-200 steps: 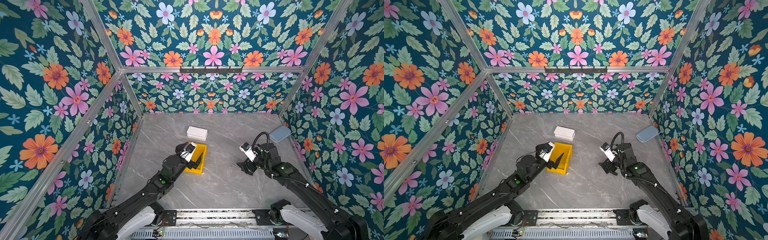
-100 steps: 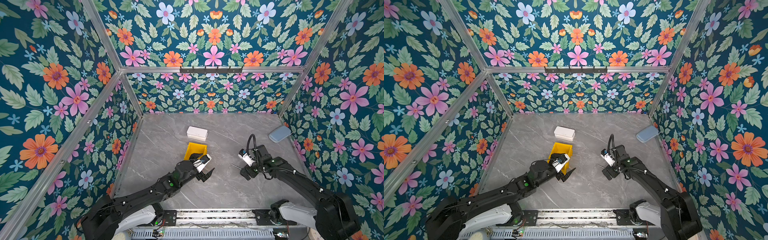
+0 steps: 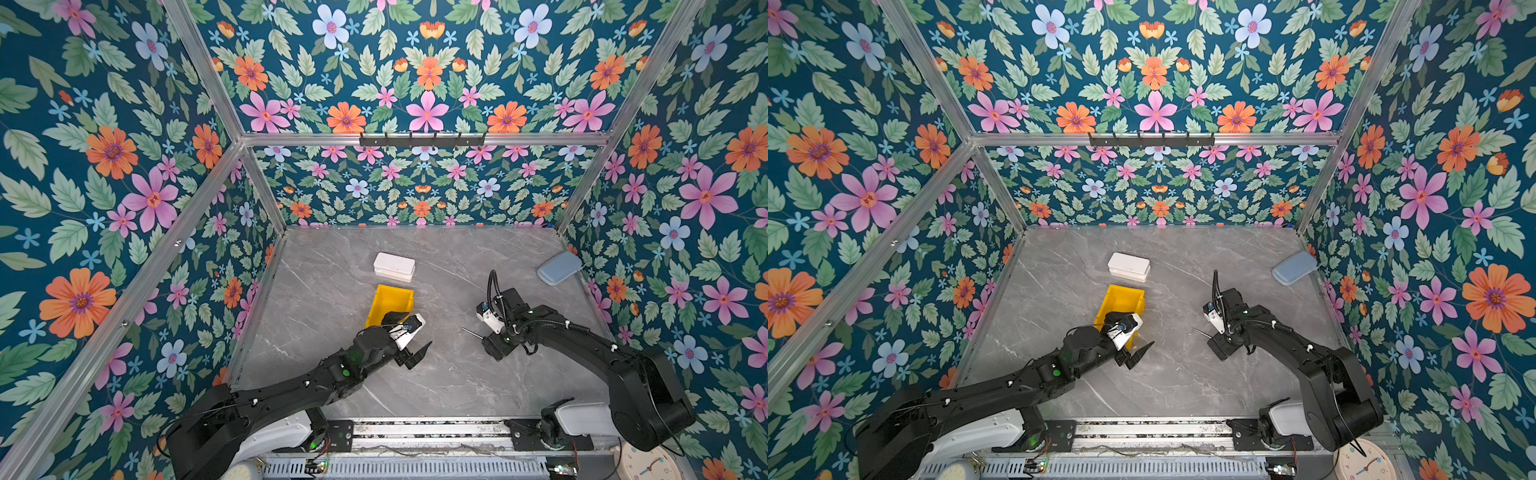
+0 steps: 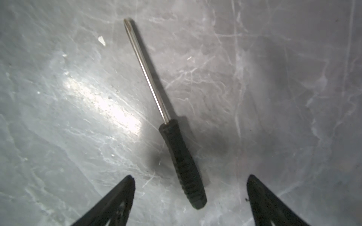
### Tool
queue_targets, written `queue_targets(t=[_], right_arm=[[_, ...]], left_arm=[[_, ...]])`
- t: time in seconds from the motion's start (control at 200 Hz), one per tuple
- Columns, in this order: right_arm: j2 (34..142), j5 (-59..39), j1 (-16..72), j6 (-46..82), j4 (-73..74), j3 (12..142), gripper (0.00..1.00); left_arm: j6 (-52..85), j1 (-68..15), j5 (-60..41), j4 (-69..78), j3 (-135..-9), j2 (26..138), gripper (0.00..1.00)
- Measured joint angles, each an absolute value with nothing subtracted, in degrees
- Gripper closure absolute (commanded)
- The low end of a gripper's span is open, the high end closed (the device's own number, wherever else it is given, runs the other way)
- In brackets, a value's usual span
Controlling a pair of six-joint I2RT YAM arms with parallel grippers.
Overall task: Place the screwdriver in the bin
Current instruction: 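Lower the right gripper and close it on the screwdriver handle, lift it, then carry the upright screwdriver toward the left gripper while the left gripper reaches to meet it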
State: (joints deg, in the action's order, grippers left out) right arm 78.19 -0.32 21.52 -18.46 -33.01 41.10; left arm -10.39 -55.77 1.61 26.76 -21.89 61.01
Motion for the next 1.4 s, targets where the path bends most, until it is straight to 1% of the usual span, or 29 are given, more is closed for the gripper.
queue_targets(t=[0.07, 0.155, 0.2, 0.275, 0.315, 0.435, 0.515, 0.62, 0.745, 0.88, 0.97, 1.155, 1.4], right_arm=[[78.8, -0.4, 21.5, -18.7, -33.0, 41.0, 0.34], [79.9, -0.5, 21.5, -18.8, -33.0, 41.0, 0.41], [80.5, -0.5, 21.5, -18.8, -33.0, 41.0, 0.47], [81.2, -0.5, 21.5, -19.1, -33.0, 40.9, 0.60], [81.4, -0.5, 21.5, -19.2, -33.0, 40.8, 0.65], [81.7, -0.5, 21.5, -19.2, -33.0, 40.5, 0.66], [81.7, -0.5, 21.5, -19.3, -33.0, 40.4, 0.64], [81.8, -0.4, 21.5, -19.7, -32.9, 40.2, 0.65], [82.1, -0.9, 21.5, -19.7, -32.9, 40.3, 0.75], [81.9, -1.2, 21.5, -19.8, -32.9, 40.3, 0.91], [81.1, -1.5, 21.5, -19.8, -33.0, 40.3, 0.96], [76.1, -4.1, 21.5, -19.1, -31.8, 40.1, 1.00], [69.9, -8.9, 21.1, -16.4, -26.6, 39.0, 1.00]], left_arm=[[-10.4, -55.8, 1.7, 27.2, -21.9, 61.1, 0.00], [-10.5, -55.8, 1.8, 27.4, -21.9, 61.5, 0.00], [-10.5, -55.8, 1.8, 27.4, -22.0, 61.7, 0.00], [-10.5, -55.8, 1.7, 27.4, -22.0, 61.7, 0.00], [-10.5, -55.8, 1.7, 27.4, -22.0, 61.7, 0.00], [-10.5, -55.8, 1.7, 27.4, -22.0, 61.6, 0.00], [-10.5, -55.8, 1.7, 27.4, -22.0, 61.6, 0.00], [-10.5, -55.8, 1.8, 27.4, -21.8, 61.6, 0.00], [-9.7, -55.8, 2.1, 27.4, -21.7, 61.6, 0.00], [-8.3, -55.8, 2.9, 27.9, -21.6, 61.6, 0.00], [-6.0, -55.8, 3.8, 30.2, -20.6, 61.4, 0.00], [-0.1, -55.5, 5.6, 33.6, -21.0, 61.9, 0.00], [7.3, -54.0, 5.8, 37.5, -24.8, 64.7, 0.00]])
